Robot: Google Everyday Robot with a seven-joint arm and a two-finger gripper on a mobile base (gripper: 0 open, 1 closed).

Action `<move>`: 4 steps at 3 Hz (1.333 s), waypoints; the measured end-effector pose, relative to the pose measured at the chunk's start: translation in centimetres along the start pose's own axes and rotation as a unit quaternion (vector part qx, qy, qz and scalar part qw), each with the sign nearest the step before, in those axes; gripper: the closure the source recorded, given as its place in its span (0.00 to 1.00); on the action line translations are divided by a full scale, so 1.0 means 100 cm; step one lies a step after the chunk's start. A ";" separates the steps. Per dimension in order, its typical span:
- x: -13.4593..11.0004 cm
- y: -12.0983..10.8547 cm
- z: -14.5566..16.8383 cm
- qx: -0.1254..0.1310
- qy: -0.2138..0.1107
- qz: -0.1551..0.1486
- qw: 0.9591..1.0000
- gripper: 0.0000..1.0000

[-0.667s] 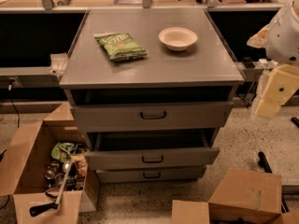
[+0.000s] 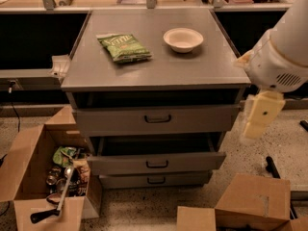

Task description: Open middle drawer

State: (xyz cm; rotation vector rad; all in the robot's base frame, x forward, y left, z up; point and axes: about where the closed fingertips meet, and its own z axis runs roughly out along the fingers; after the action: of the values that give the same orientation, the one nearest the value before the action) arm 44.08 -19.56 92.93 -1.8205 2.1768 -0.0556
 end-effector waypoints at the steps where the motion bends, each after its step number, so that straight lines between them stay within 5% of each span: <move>1: -0.022 0.025 0.068 -0.044 -0.021 -0.029 0.998 0.00; 2: -0.024 0.056 0.145 -0.102 -0.044 -0.029 0.993 0.00; 3: 0.006 0.090 0.245 -0.166 -0.079 0.000 0.983 0.00; 4: 0.007 0.088 0.256 -0.160 -0.077 -0.002 0.984 0.00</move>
Offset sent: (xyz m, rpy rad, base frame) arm -0.0281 0.0780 -0.2576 0.1882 0.3268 0.1435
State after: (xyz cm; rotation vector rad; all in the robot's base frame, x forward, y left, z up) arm 42.11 -14.36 66.41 -1.9198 2.1695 0.4429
